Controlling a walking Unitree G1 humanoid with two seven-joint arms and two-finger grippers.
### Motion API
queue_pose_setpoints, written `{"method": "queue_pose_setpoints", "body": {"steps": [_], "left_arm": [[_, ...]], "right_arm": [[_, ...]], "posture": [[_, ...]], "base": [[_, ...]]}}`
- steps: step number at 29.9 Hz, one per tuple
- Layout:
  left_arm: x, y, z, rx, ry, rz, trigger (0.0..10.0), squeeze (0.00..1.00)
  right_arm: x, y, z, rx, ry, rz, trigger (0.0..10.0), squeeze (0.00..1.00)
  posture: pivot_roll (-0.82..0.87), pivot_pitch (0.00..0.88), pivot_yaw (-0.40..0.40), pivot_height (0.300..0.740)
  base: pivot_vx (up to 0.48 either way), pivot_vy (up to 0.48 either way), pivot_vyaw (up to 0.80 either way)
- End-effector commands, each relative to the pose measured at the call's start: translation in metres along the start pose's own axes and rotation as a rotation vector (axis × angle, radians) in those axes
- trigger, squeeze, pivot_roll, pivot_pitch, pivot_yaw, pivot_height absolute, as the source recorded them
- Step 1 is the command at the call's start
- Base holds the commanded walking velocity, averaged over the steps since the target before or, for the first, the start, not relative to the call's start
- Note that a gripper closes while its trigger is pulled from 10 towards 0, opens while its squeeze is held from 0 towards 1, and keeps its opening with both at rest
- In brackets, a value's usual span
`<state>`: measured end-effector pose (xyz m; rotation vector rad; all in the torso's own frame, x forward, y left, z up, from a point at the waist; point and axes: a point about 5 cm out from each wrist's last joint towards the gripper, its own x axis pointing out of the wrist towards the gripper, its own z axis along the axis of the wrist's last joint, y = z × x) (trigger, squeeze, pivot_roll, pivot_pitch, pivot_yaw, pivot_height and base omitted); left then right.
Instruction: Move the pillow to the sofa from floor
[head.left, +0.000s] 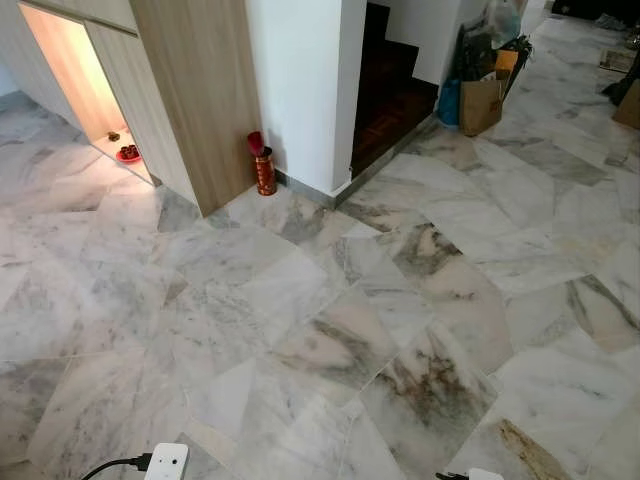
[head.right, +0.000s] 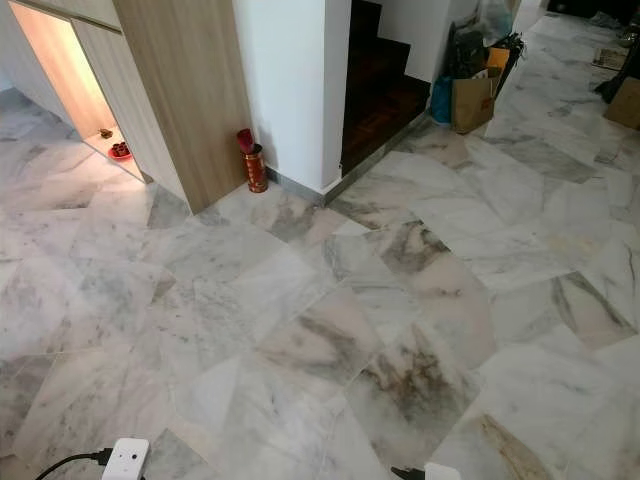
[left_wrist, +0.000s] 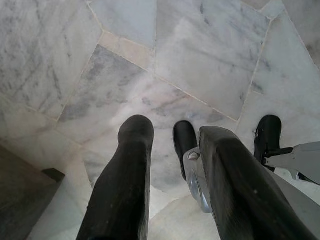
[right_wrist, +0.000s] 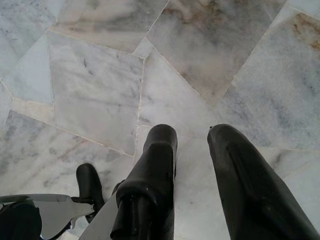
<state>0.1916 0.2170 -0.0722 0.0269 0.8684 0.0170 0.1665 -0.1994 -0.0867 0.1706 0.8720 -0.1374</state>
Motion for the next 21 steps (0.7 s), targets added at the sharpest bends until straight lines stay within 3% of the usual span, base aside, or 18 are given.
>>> {"method": "queue_pose_setpoints", "body": {"steps": [1, 17, 21], "left_arm": [[-0.001, -0.015, -0.020, 0.107, 0.136, -0.055, 10.0, 0.00], [0.000, -0.013, -0.016, 0.114, 0.118, -0.036, 10.0, 0.00], [0.004, -0.020, -0.005, 0.238, 0.120, -0.045, 10.0, 0.00]], "right_arm": [[0.009, 0.007, 0.022, 0.118, 0.018, -0.018, 10.0, 0.00], [0.009, 0.007, 0.023, 0.127, 0.015, -0.016, 10.0, 0.00], [0.007, 0.001, 0.017, 0.150, 0.034, -0.044, 10.0, 0.00]], "posture": [[-0.12, 0.000, 0.080, 0.740], [-0.12, 0.000, 0.078, 0.740], [-0.12, 0.000, 0.071, 0.740]], "base": [[0.000, 0.000, 0.00], [0.000, 0.000, 0.00], [0.000, 0.000, 0.00]]}}
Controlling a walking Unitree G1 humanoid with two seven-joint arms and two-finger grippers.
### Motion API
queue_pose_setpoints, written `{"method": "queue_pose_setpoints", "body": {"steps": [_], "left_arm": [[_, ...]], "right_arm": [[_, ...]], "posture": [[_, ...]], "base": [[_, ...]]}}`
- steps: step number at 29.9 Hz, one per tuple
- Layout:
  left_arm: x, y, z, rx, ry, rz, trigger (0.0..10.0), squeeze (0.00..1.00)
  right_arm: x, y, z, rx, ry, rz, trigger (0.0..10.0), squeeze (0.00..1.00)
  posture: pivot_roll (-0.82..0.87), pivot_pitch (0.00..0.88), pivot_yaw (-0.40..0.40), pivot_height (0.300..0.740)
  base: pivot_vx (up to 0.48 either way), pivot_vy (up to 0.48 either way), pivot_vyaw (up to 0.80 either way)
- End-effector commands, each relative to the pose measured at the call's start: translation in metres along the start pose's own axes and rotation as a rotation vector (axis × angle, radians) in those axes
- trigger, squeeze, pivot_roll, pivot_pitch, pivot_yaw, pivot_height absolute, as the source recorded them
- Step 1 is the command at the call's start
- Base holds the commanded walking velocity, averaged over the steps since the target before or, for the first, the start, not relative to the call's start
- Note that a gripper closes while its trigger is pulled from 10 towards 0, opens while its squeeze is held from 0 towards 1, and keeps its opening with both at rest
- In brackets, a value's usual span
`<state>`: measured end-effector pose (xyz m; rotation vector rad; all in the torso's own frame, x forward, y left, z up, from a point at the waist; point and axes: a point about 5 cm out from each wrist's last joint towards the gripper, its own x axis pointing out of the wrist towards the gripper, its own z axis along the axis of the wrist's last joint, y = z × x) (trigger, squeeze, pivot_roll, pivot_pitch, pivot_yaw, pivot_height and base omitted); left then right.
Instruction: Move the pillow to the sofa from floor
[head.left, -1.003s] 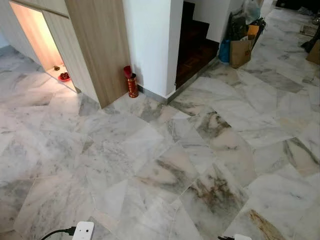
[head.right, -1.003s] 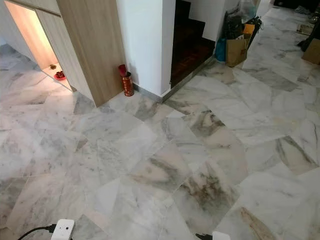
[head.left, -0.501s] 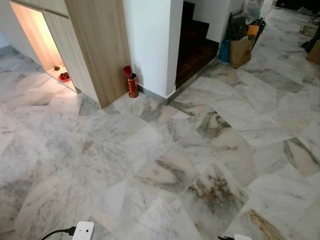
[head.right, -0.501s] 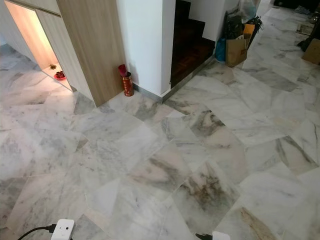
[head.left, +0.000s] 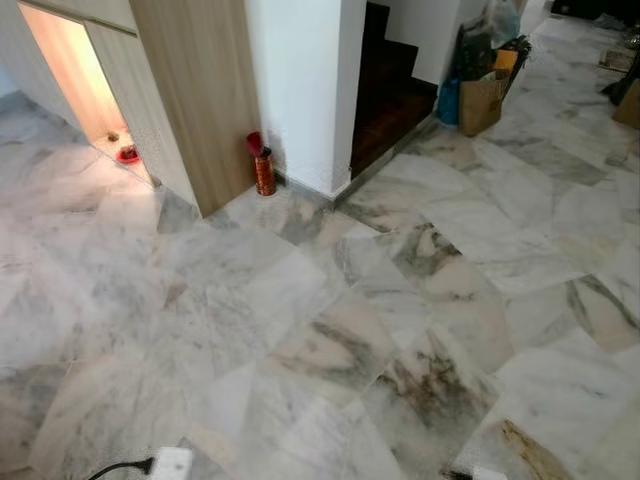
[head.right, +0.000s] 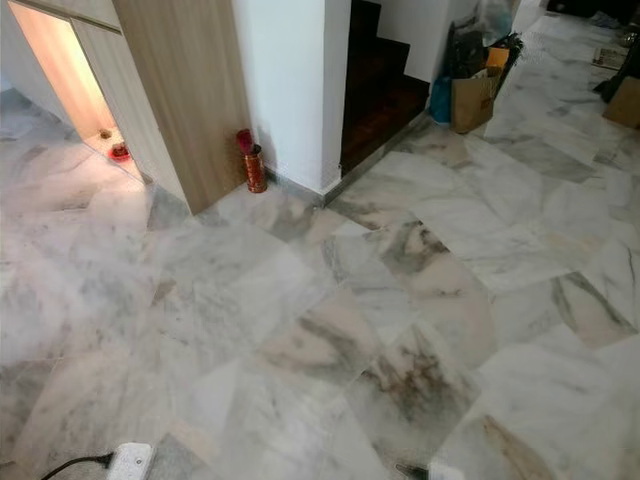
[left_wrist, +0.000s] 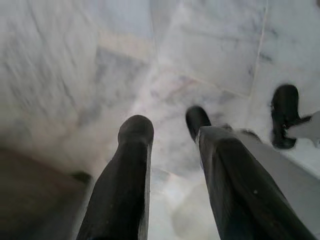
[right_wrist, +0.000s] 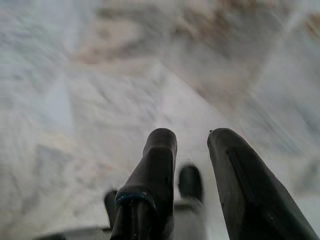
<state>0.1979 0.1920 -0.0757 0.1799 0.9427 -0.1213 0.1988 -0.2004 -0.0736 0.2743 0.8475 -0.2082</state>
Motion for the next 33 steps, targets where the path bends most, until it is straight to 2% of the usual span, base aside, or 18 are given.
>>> {"method": "queue_pose_setpoints", "body": {"steps": [1, 6, 11, 14, 15, 17, 21, 33], "left_arm": [[-0.001, 0.003, -0.008, 0.046, 0.048, 0.012, 10.0, 0.00], [-0.001, 0.003, -0.008, 0.062, 0.048, 0.018, 10.0, 0.00], [-0.001, 0.001, -0.006, 0.080, 0.046, 0.020, 10.0, 0.00], [0.000, 0.000, -0.006, 0.068, 0.042, 0.029, 10.0, 0.00], [-0.001, -0.001, -0.008, 0.045, 0.048, 0.043, 10.0, 0.00], [-0.001, -0.005, -0.011, 0.030, 0.057, 0.042, 10.0, 0.00], [-0.001, -0.010, -0.016, -0.013, 0.068, 0.036, 10.0, 0.00], [-0.001, -0.009, -0.015, -0.024, 0.055, 0.053, 10.0, 0.00]], "right_arm": [[-0.003, -0.007, -0.015, 0.029, 0.051, -0.029, 10.0, 0.00], [-0.003, -0.006, -0.013, 0.032, 0.050, -0.026, 10.0, 0.00], [-0.002, -0.003, -0.012, -0.015, 0.060, -0.002, 10.0, 0.00], [-0.002, -0.002, -0.011, -0.053, 0.056, 0.013, 10.0, 0.00], [-0.002, -0.001, -0.008, -0.094, 0.047, 0.033, 10.0, 0.00], [-0.002, -0.002, -0.006, -0.137, 0.045, 0.039, 10.0, 0.00], [-0.001, -0.002, -0.006, -0.130, 0.040, 0.035, 10.0, 0.00], [-0.001, 0.003, -0.008, -0.169, 0.049, 0.064, 10.0, 0.00]], "posture": [[-0.12, 0.000, 0.071, 0.740], [-0.12, 0.000, 0.066, 0.740], [-0.11, 0.000, 0.045, 0.740], [-0.11, 0.000, 0.027, 0.740], [-0.11, 0.000, 0.025, 0.740], [-0.12, 0.000, 0.024, 0.740], [-0.11, 0.000, 0.030, 0.740], [-0.10, 0.000, 0.021, 0.740]], "base": [[0.000, 0.000, 0.00], [0.000, 0.000, 0.00], [0.000, 0.000, 0.00], [0.000, 0.000, 0.00], [0.000, 0.000, 0.00], [0.000, 0.000, 0.79], [0.000, 0.000, 0.80], [0.000, 0.000, 0.80]]}}
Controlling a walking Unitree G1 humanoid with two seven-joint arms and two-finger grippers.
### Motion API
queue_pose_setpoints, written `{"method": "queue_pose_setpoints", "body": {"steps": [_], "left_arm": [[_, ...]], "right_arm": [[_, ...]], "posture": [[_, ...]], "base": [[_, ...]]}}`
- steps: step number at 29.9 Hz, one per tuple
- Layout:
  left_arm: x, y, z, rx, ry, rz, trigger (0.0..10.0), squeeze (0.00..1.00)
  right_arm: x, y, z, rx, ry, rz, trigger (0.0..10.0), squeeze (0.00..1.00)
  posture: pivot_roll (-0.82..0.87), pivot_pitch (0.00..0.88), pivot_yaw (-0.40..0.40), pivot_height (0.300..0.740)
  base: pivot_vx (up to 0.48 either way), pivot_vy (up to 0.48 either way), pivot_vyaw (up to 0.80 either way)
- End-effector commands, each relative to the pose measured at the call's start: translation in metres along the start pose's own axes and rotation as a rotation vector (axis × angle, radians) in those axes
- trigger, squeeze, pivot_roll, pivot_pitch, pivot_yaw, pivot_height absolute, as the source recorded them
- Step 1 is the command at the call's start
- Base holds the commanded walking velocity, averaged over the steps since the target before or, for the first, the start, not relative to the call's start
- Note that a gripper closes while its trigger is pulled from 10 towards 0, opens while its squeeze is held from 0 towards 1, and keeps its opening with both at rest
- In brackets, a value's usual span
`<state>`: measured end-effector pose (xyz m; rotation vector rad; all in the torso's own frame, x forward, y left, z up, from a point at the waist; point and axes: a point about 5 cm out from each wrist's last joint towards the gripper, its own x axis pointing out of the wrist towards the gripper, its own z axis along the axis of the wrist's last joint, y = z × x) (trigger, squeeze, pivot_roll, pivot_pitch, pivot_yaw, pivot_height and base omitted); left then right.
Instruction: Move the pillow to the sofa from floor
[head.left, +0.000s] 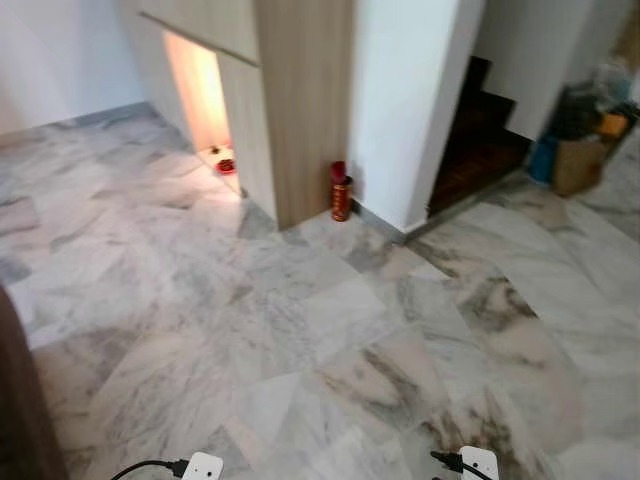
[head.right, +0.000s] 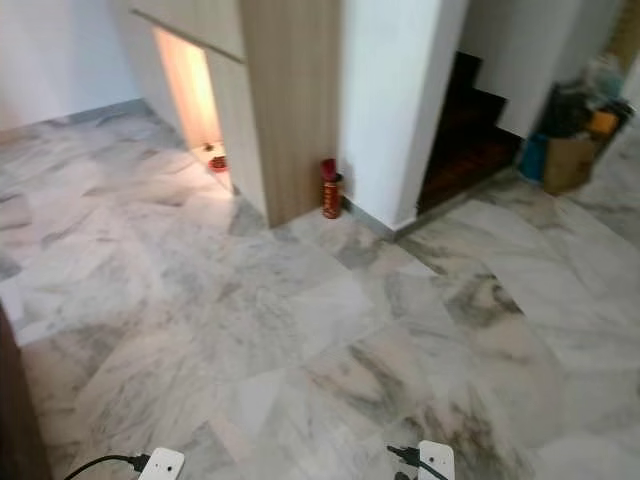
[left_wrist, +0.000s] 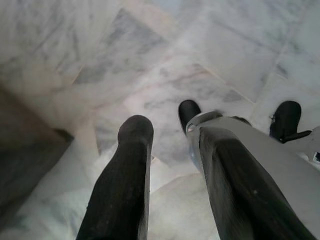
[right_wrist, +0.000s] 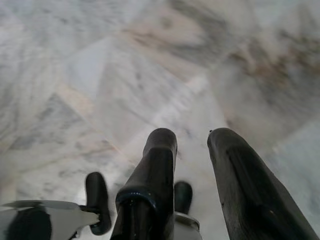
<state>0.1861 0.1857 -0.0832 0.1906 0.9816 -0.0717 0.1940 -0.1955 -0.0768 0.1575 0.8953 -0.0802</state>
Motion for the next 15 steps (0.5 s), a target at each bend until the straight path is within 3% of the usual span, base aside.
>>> {"method": "queue_pose_setpoints", "body": {"steps": [1, 15], "left_arm": [[-0.0003, 0.0004, -0.0030, -0.010, 0.012, 0.010, 10.0, 0.00], [-0.0001, -0.0022, -0.0030, -0.009, 0.014, 0.004, 10.0, 0.00]], "right_arm": [[-0.0001, 0.0003, -0.0005, -0.012, 0.003, 0.006, 10.0, 0.00], [0.0001, 0.0053, -0.0024, -0.030, 0.001, 0.028, 10.0, 0.00]], "posture": [[-0.10, 0.000, 0.021, 0.740], [-0.08, 0.000, 0.023, 0.740]], "base": [[0.000, 0.000, 0.80], [0.000, 0.000, 0.80]]}}
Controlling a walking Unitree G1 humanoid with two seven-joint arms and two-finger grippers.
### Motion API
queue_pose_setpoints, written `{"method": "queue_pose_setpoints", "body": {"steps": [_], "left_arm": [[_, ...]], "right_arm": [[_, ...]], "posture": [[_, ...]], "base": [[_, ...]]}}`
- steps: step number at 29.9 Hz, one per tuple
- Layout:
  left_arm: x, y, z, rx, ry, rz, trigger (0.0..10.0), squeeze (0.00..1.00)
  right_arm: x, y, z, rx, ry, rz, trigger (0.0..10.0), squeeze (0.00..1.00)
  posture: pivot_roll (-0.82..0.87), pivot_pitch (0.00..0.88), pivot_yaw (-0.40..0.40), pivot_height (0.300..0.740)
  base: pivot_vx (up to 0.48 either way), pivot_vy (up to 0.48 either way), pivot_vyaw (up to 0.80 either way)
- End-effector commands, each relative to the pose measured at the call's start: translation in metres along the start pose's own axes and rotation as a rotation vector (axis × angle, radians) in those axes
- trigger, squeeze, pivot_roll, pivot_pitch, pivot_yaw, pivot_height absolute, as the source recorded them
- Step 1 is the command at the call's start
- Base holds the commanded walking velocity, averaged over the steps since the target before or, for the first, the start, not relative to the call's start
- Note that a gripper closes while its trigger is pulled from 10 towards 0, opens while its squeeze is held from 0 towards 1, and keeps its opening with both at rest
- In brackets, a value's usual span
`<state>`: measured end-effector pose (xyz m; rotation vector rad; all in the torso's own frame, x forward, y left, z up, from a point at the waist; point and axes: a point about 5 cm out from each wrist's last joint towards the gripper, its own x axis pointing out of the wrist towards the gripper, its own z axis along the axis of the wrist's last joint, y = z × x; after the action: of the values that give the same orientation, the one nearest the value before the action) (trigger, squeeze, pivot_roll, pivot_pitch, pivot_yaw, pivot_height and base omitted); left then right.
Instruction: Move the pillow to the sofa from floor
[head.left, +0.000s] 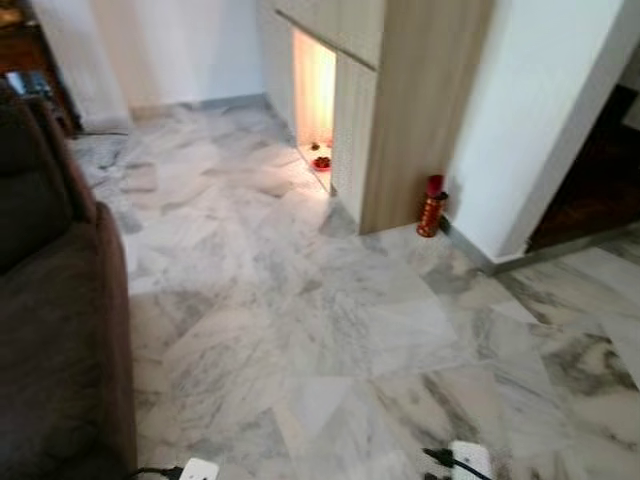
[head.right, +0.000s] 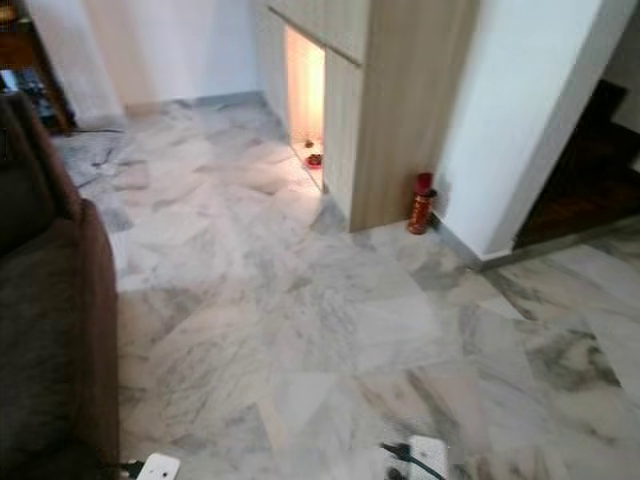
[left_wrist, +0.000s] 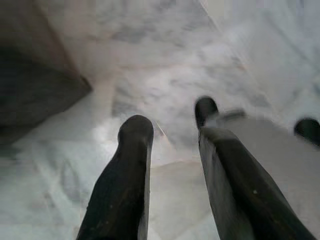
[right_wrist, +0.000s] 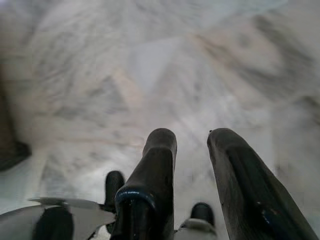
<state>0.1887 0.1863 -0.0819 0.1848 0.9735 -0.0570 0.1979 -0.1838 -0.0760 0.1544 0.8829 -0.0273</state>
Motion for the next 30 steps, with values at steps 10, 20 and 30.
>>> {"method": "queue_pose_setpoints", "body": {"steps": [10, 20, 30], "left_arm": [[-0.0009, -0.0006, -0.0066, 0.004, 0.022, 0.001, 10.0, 0.00], [-0.0007, -0.0007, -0.0058, 0.004, 0.019, 0.003, 10.0, 0.00], [-0.0006, 0.0003, -0.0054, -0.003, 0.024, 0.003, 10.0, 0.00]], "right_arm": [[-0.0020, -0.0035, -0.0066, -0.004, 0.013, -0.010, 10.0, 0.00], [-0.0017, -0.0005, -0.0075, 0.022, 0.013, 0.004, 10.0, 0.00], [-0.0012, 0.0034, -0.0084, 0.091, 0.010, 0.022, 10.0, 0.00]], "posture": [[-0.08, 0.000, 0.030, 0.740], [-0.08, 0.000, 0.033, 0.740], [-0.07, 0.000, 0.042, 0.740]], "base": [[0.000, 0.000, 0.80], [0.000, 0.000, 0.80], [0.000, 0.192, 0.08]]}}
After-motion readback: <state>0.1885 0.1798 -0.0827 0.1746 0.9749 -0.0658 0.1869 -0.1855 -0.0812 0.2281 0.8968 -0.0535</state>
